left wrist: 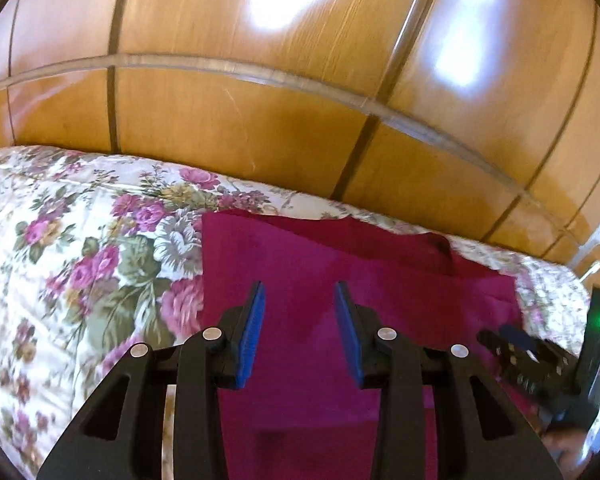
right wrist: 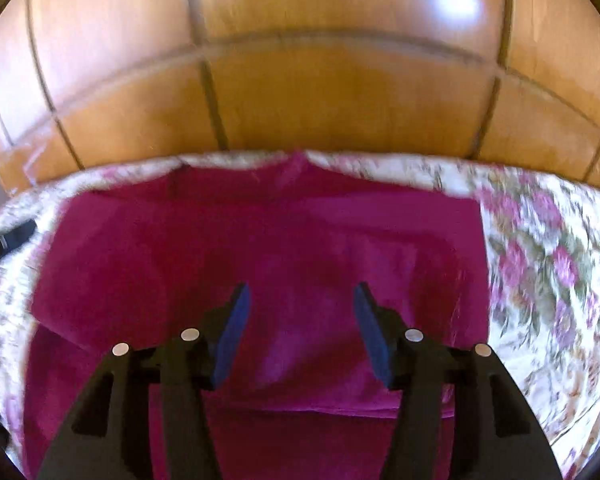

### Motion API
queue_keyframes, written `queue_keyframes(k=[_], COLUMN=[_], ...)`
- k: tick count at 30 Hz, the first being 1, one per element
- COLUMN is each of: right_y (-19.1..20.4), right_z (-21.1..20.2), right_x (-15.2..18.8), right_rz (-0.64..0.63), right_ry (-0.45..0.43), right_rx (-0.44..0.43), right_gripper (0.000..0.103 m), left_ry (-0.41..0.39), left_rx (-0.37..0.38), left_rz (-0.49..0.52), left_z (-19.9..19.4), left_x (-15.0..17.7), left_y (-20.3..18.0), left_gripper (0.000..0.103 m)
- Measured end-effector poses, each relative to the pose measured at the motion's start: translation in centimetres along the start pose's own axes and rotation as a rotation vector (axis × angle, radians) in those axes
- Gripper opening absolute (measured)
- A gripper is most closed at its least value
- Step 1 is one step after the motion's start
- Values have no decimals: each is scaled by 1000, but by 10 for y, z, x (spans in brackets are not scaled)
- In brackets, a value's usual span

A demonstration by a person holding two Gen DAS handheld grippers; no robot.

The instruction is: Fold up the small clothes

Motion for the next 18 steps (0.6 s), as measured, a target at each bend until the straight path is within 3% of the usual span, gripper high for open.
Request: queue_keyframes(k=[2, 5, 6, 8, 12, 15, 18], right_y=[-13, -16, -15, -12, -13, -16, -15], right_z=[18, 19, 21, 24, 18, 18, 18], right_x=[13, 23, 22, 20, 19, 20, 20], right_rz=[27, 32, 29, 13, 25, 23, 19], right_ry=[8, -60, -60, -59, -48, -51, -52], right_rx=[33, 18, 21, 41, 19, 22, 28], right_gripper=[57, 58, 60, 61, 62, 62, 62], left_ry=[46, 112, 82, 55, 73, 63, 18], left_rx=[-45, -98, -86, -83, -88, -148, -134], left_rz=[5, 14, 26, 26, 6, 3, 34], left_z=[26, 62, 66, 63, 56, 26, -5], left_x=[1, 20, 26, 28, 25, 26, 40], left_y=[6, 24, 27, 29, 32, 27, 14], left_gripper=[35, 35, 35, 35, 35, 35, 35])
Point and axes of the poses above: each gripper's, at about its wrist camera, not at the fingertips, and z roughly the way its jaws point, y to its left, x to its underside, the point moved 2 cm from there along z, roughly the way its jaws point, and after that the axes turned 1 degree about y, right-handed, at the moved point
